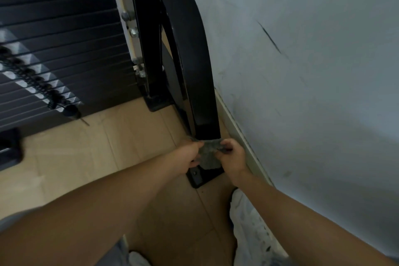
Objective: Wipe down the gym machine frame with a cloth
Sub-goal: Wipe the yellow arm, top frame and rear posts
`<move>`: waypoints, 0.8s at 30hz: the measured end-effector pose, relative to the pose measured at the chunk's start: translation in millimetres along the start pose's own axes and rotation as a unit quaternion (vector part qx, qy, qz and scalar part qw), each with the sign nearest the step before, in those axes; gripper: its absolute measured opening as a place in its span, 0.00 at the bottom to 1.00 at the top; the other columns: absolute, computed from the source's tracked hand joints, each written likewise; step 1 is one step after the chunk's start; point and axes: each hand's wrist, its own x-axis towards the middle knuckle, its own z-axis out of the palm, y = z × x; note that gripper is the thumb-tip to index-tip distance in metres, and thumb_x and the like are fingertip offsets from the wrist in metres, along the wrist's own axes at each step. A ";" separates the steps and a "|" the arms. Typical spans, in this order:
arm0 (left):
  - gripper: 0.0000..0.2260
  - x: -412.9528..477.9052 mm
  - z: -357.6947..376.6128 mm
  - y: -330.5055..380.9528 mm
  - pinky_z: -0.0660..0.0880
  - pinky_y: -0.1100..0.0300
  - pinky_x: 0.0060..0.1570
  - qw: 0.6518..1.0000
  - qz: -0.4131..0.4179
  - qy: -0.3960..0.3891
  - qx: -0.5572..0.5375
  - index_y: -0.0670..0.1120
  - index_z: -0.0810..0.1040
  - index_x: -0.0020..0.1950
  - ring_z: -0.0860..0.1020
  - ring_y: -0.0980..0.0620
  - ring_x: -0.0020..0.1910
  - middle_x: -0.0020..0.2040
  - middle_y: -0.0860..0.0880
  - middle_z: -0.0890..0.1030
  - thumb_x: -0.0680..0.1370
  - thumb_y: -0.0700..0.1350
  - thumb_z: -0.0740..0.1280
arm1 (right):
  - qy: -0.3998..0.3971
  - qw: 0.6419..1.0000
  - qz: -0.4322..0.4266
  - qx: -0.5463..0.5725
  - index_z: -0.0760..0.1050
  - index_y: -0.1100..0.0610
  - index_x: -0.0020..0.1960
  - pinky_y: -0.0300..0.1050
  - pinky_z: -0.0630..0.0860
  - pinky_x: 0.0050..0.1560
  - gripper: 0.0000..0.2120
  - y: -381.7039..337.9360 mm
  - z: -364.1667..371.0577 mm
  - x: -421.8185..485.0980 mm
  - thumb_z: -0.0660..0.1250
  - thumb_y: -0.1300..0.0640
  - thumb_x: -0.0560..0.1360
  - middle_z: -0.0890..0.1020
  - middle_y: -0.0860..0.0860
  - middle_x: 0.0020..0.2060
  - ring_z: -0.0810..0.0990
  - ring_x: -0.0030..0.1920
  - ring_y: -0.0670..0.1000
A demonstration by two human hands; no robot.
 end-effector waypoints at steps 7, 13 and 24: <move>0.10 0.3 0.3 28.2 0.79 0.45 0.61 0.981 0.129 0.097 -0.105 0.50 0.78 0.59 0.81 0.43 0.57 0.61 0.43 0.81 0.82 0.37 0.65 | 0.027 0.990 -0.136 -0.015 0.78 0.59 0.60 0.27 0.75 0.49 0.16 -67.9 6.9 9.5 0.71 0.71 0.75 0.80 0.51 0.50 0.78 0.47 0.39; 0.10 -15.7 -12.7 64.9 0.79 0.46 0.62 0.953 0.225 0.110 -0.172 0.52 0.77 0.56 0.80 0.48 0.54 0.52 0.50 0.81 0.81 0.37 0.67 | 0.025 0.971 -0.234 -0.043 0.79 0.62 0.60 0.33 0.77 0.51 0.16 -122.9 11.5 27.5 0.71 0.72 0.74 0.79 0.55 0.53 0.79 0.48 0.46; 0.11 -45.0 -21.1 111.9 0.78 0.62 0.51 0.894 0.394 0.158 -0.142 0.50 0.80 0.61 0.80 0.56 0.52 0.54 0.53 0.82 0.80 0.39 0.69 | 0.002 0.963 -0.270 0.025 0.77 0.61 0.65 0.36 0.78 0.59 0.19 -185.6 -1.2 71.1 0.71 0.70 0.75 0.82 0.54 0.56 0.81 0.55 0.49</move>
